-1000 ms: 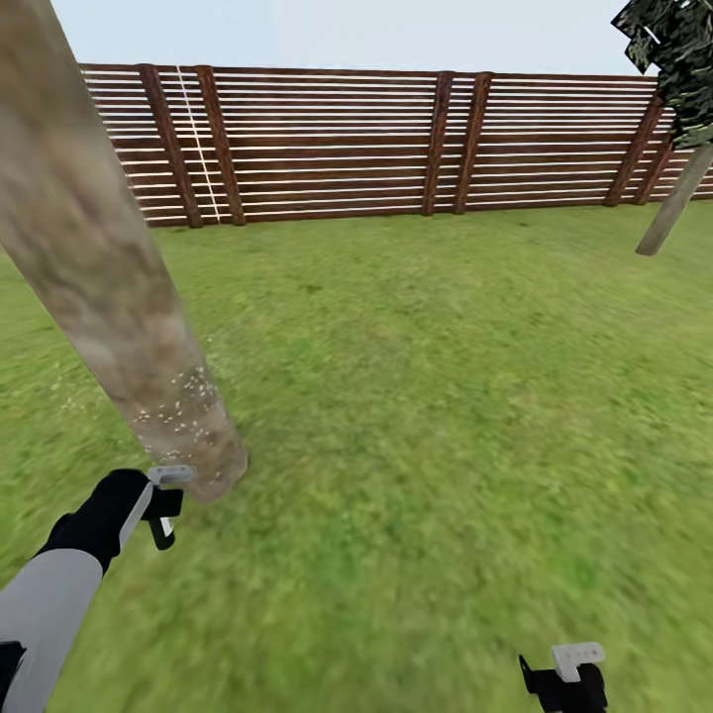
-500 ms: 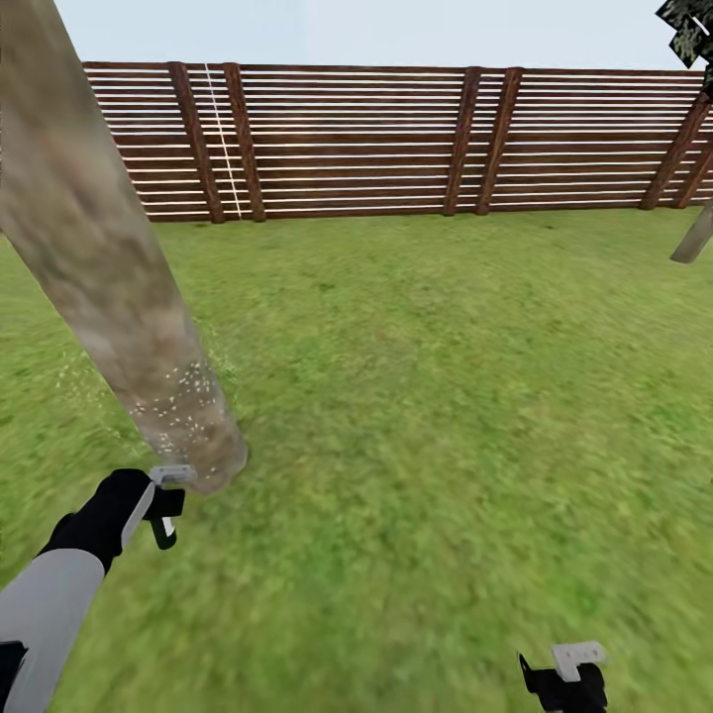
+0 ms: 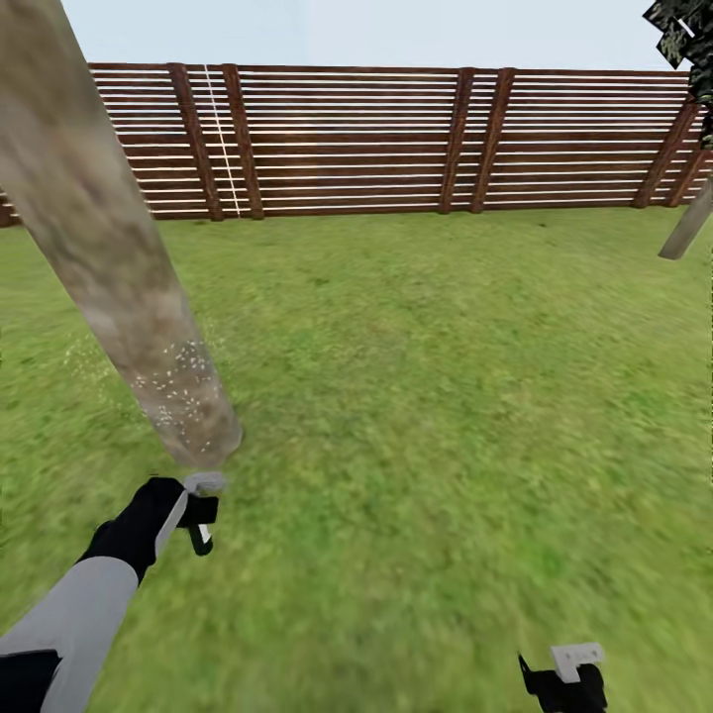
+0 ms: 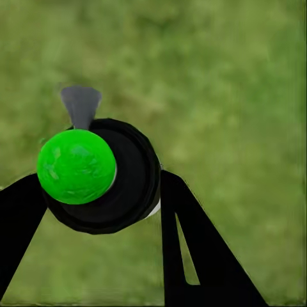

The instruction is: In the garden, pick up the pesticide atomizer on the floor and spray pesticide onto both trees until each tree trunk is fully covered.

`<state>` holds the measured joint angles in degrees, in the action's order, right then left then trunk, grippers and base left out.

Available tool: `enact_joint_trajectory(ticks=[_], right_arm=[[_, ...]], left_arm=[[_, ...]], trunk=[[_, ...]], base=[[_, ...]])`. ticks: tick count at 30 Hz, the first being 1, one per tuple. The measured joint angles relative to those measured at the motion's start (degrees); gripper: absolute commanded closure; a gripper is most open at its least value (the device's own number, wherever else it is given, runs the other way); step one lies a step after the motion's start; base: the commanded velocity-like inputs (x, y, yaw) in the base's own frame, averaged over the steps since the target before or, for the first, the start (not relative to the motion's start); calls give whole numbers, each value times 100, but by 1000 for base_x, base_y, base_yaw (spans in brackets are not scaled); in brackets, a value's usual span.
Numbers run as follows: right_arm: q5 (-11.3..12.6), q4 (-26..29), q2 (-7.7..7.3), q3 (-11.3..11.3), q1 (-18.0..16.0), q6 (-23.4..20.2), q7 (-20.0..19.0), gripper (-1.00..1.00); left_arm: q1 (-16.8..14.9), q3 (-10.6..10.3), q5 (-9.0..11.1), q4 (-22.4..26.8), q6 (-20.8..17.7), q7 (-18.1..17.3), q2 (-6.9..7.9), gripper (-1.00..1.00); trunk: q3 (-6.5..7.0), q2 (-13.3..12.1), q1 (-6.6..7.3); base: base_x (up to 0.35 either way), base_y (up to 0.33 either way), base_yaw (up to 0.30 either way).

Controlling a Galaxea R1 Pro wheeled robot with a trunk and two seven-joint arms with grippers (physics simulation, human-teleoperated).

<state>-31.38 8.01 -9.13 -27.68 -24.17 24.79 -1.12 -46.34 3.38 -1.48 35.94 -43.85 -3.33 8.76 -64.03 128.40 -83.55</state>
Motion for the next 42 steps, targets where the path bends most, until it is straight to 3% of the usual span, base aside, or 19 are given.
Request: enact_joint_trajectory(ticks=[2,6,7,9,11,14,16,17,19,21,22,27,29,30,31,32,35,42], right_arm=[[-6,-7,5,0,0,0,-7,-100],[-9,28,122,14,0,-8,-21,-100],[-10,134,165,100,-1,-13,-55,-100],[-44,608,236,532,-1,-26,-199,-100],[-57,1131,300,931,0,-36,-889,-100],[-72,1459,401,1082,-212,-49,-2269,-100],[-191,1543,455,1221,-498,-164,-3082,-100],[-262,1570,475,1322,-637,-329,-3438,-100],[-331,1800,619,1571,-791,-677,-4044,-100],[-350,1945,674,1775,-824,-770,-4226,-100],[-355,1980,687,1894,-831,-789,-4269,-100],[-363,1999,734,2028,-835,-810,-4292,-100],[-359,2011,797,2701,-834,-807,-4413,-100],[-350,2026,815,3059,-834,-802,-4499,-100],[-346,2031,820,3154,-835,-802,-4523,-100],[-344,2033,823,3201,-835,-801,-4534,100],[-341,2161,918,3263,-835,-800,-4607,100],[-353,2410,1169,3278,-840,-815,-4850,100]], left_arm=[[51,-15,-35,14,79,-112,7,100],[516,-32,-172,17,978,-367,78,100],[570,-81,-258,2,1104,-478,111,100],[612,-376,-527,-40,1333,-1082,170,100],[624,-638,-928,-164,1836,-2121,272,100],[621,-727,-1721,-472,2505,-3611,356,100],[619,-739,-2324,-528,2701,-4319,356,100],[619,-752,-2481,-536,2737,-4568,339,100],[618,-766,-2609,-538,2768,-4879,296,100],[618,-885,-2643,-537,2773,-5067,294,100],[619,-1190,-2651,-537,2781,-5174,304,100],[618,-1863,-2635,-536,3018,-5229,289,100],[618,-2012,-2637,-536,3214,-5230,277,100],[618,-2186,-2639,-537,3260,-5231,274,100],[618,-2253,-2644,-536,3271,-5231,275,100],[618,-2292,-2646,-533,3283,-5232,279,100],[618,-2323,-2637,-489,3294,-5230,249,100],[618,-2339,-2641,-457,3307,-5238,-14,100]], trunk=[[0,0,0],[0,0,0],[0,0,0],[1,0,0],[0,0,0],[1,0,0],[1,0,0],[1,0,0],[1,0,0],[0,0,0],[0,0,0],[0,0,0],[0,0,0],[0,0,0],[0,0,0],[0,0,0],[0,0,0],[0,0,0]], base=[[-211,-30,0],[-51,-12,0],[-6,-1,0],[-3,-1,0],[0,0,0],[0,0,0],[0,0,0],[0,0,0],[0,0,0],[0,0,0],[0,0,0],[0,0,0],[0,0,0],[0,0,0],[0,0,0],[0,0,0],[0,0,0],[0,0,0]])
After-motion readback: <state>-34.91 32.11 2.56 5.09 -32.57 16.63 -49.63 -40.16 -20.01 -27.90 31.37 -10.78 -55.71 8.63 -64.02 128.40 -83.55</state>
